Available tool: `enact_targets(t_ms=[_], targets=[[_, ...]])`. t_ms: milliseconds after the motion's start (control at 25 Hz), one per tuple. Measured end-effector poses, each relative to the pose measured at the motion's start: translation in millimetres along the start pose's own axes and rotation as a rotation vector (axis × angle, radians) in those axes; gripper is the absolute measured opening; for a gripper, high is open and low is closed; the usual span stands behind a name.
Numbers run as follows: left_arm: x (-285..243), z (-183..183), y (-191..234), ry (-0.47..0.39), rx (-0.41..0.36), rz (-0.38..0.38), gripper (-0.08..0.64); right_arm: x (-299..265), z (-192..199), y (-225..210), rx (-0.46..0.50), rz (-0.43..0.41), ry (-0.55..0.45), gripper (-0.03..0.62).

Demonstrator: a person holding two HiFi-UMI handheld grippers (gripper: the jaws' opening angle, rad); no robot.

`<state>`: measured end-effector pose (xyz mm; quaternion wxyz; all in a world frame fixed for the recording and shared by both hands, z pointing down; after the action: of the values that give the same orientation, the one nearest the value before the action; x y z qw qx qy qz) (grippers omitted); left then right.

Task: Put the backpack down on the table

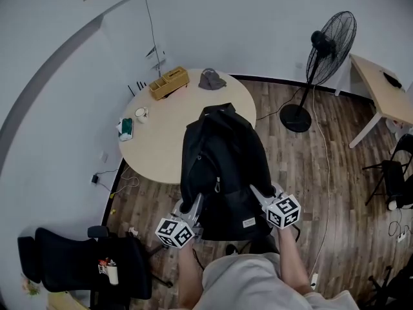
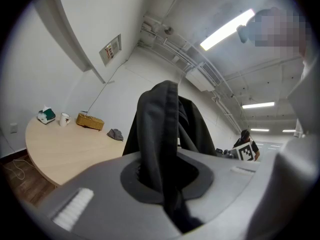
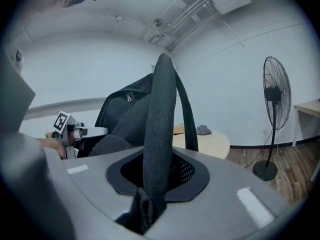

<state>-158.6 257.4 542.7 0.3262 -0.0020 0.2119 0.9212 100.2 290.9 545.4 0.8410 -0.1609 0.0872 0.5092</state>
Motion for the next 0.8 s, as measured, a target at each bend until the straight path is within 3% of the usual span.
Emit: enact_targets(t_ms=[800], targets=[[-116, -47, 31, -0.024, -0.027, -0.120, 0.067, -82, -56, -117, 0.004, -0.107, -0.002, 0.077]])
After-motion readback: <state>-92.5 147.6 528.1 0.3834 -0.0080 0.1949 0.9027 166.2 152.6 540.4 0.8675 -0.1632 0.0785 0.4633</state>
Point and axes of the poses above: the fingertips, and each gripper's own axes: x backward along the fingers, y to its left, z out of its underside, the point moved 5 cm from there along x, backward along the fingers, and after that the axes turned 8 degrees about y, right-handed, at the moved point
